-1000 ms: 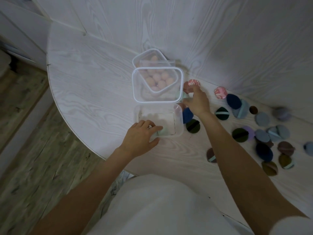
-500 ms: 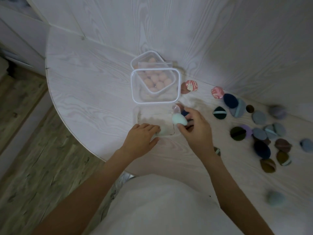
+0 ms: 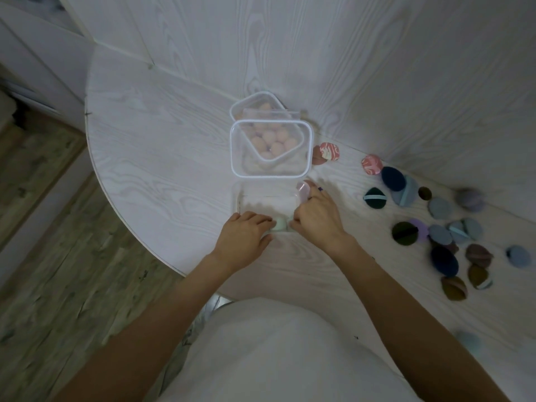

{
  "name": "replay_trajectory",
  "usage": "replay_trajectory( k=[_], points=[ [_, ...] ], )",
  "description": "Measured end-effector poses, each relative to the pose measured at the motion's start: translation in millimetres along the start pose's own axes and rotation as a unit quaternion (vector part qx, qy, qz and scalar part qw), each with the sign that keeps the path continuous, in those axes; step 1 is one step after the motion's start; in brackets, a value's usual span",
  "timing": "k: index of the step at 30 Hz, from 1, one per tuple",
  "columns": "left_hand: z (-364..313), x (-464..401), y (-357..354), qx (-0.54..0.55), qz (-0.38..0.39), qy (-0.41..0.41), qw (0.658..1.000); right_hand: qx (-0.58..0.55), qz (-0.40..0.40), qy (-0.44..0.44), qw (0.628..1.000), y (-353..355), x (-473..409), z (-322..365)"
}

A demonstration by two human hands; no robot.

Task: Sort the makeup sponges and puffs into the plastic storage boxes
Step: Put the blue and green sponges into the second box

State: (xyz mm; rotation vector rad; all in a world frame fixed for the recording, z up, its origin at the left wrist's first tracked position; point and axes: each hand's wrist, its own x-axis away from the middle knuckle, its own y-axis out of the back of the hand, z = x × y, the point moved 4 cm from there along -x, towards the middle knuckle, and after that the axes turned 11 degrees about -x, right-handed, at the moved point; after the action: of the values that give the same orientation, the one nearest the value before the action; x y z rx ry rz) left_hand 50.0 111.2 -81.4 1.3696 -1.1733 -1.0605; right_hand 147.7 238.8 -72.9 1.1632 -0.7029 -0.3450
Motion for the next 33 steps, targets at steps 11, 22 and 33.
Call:
replay_trajectory(
  k=[11, 22, 33],
  points=[
    [-4, 2, 5, 0.021, 0.0, 0.018, 1.0, -0.019, -0.14, 0.024, 0.99, 7, 16, 2],
    [-4, 3, 10, 0.054, -0.002, 0.029, 0.998, -0.125, -0.111, 0.031, 0.985, 12, 20, 0],
    [-1, 9, 28, 0.113, -0.189, 0.046, 0.974, -0.201, -0.253, 0.066, 0.944, 32, 35, 5]
  ],
)
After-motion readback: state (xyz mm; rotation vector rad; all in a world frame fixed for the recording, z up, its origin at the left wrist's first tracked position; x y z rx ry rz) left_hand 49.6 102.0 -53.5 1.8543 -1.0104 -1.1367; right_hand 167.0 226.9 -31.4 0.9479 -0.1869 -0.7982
